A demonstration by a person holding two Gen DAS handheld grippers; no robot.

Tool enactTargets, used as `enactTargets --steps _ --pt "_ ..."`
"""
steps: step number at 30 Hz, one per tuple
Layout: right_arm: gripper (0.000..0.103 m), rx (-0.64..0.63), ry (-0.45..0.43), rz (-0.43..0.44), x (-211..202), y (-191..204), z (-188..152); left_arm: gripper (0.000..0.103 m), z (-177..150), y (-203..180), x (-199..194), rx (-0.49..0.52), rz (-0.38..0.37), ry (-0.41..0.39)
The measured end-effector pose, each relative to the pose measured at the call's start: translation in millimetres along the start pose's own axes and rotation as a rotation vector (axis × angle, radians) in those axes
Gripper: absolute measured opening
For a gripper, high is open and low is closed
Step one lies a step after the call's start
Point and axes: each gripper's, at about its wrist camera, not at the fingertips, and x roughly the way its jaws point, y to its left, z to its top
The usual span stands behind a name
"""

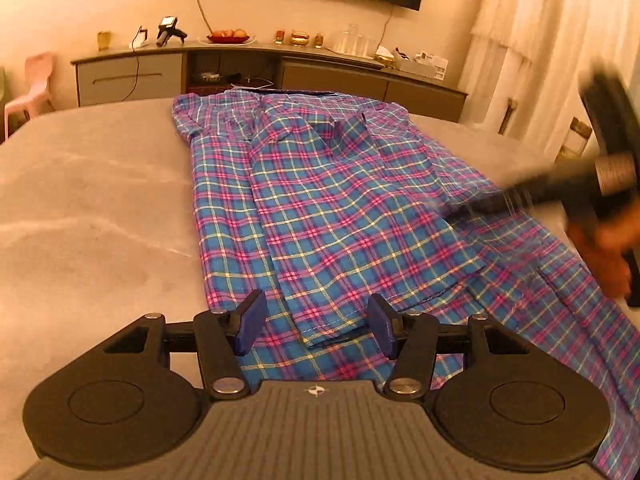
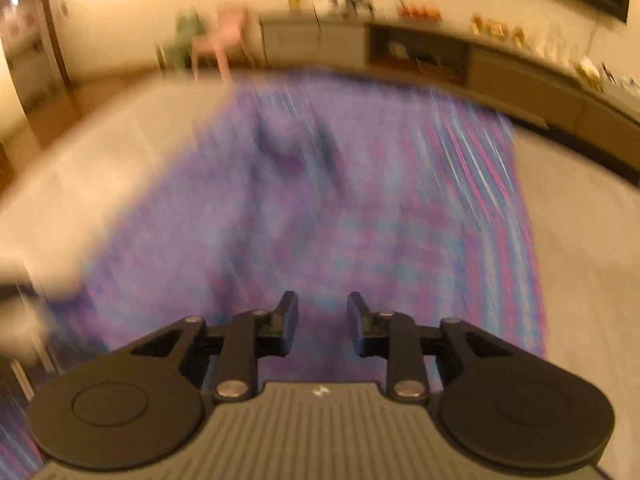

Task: Fold clothes
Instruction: 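Open the right gripper and smooth the folded sleeve flat, then grasp the shirt hem with the left gripper and fold it toward the collar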

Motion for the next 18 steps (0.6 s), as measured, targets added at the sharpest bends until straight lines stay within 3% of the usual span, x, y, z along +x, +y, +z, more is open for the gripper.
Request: enactTargets --steps 1,3,5,6,9,13,18 --pt "0.038 -0.003 -0.013 -0.015 -3.0 -5.5 -12.4 0.059 -0.3 0.0 -3.1 -0.004 0.003 0.001" --pt "0.036 0.052 -0.057 -0.028 -23.2 -18.6 -32.1 0.059 -4.3 0.6 -15.4 -0.021 0.005 0.004" --pt "0.055 0.119 -0.119 -0.009 -46.2 -35.9 -59.9 0.061 -14.9 2.3 -39.6 -0.054 -0.003 0.012" --pt "0.058 0.144 -0.135 -0.004 -57.4 -42.6 -75.1 0.064 -22.7 2.2 -51.6 -0.073 -0.002 0.017" --pt "0.060 0.169 -0.085 -0.029 -63.9 -52.1 -128.7 0.074 -49.6 0.4 -87.6 -0.135 0.012 0.034" --pt "0.063 0.189 -0.046 -0.042 -62.4 -44.2 -187.1 0.079 -86.8 -17.8 -125.5 -0.208 -0.036 0.043" --pt "0.062 0.131 -0.048 -0.013 -39.7 -25.6 -190.2 0.080 -102.6 -42.8 -137.3 -0.200 -0.035 0.067"
